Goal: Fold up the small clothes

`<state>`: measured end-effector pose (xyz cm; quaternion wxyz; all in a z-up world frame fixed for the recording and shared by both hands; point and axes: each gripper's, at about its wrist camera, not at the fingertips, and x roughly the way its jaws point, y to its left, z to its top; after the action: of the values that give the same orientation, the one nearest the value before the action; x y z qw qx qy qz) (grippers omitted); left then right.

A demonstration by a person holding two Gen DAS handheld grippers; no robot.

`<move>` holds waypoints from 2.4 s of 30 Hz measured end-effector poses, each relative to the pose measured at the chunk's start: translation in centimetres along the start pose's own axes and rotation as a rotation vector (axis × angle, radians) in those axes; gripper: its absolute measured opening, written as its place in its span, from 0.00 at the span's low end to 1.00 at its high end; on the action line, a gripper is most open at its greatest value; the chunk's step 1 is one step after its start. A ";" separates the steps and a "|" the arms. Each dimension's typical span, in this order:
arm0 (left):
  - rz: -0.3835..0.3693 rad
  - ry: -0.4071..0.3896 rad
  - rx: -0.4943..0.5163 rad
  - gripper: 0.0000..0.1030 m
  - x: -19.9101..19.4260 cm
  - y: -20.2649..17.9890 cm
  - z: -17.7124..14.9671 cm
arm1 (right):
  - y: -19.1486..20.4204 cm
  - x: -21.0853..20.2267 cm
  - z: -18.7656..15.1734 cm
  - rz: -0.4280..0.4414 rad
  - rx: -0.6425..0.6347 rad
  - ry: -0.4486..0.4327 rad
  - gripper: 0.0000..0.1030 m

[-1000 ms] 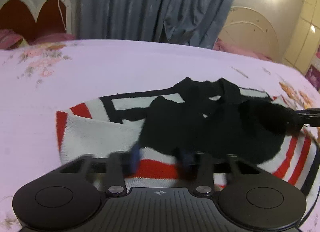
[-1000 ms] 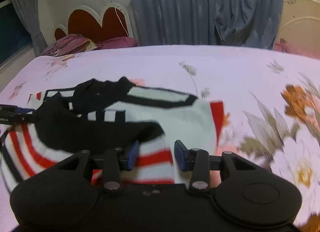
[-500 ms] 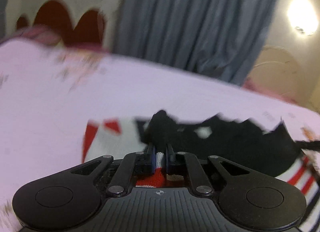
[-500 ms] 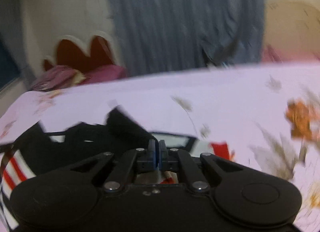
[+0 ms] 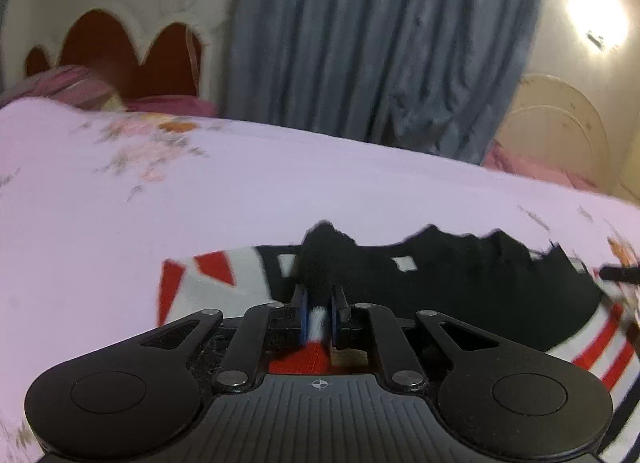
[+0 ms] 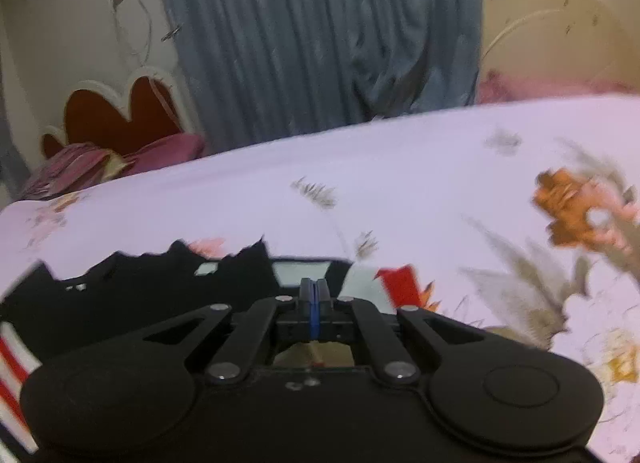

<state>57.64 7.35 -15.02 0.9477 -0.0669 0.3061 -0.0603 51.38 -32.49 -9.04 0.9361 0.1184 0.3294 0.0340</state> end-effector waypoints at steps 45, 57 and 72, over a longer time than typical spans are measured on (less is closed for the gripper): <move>0.082 0.019 0.080 0.61 -1.1 -1.4 -3.4 | 6.0 -0.7 -3.8 -0.153 -0.266 0.044 0.44; -0.014 0.043 0.203 0.62 -6.2 -10.1 -7.1 | 11.7 -6.1 -8.2 -0.017 -0.386 0.079 0.45; 0.086 0.038 0.132 0.62 -10.8 -6.7 -10.0 | 3.2 -11.7 -9.1 -0.202 -0.161 0.035 0.52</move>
<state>42.55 1.56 -15.80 0.9459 0.0101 0.3218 -0.0406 36.63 -29.27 -8.00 0.9353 0.0085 0.3522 -0.0318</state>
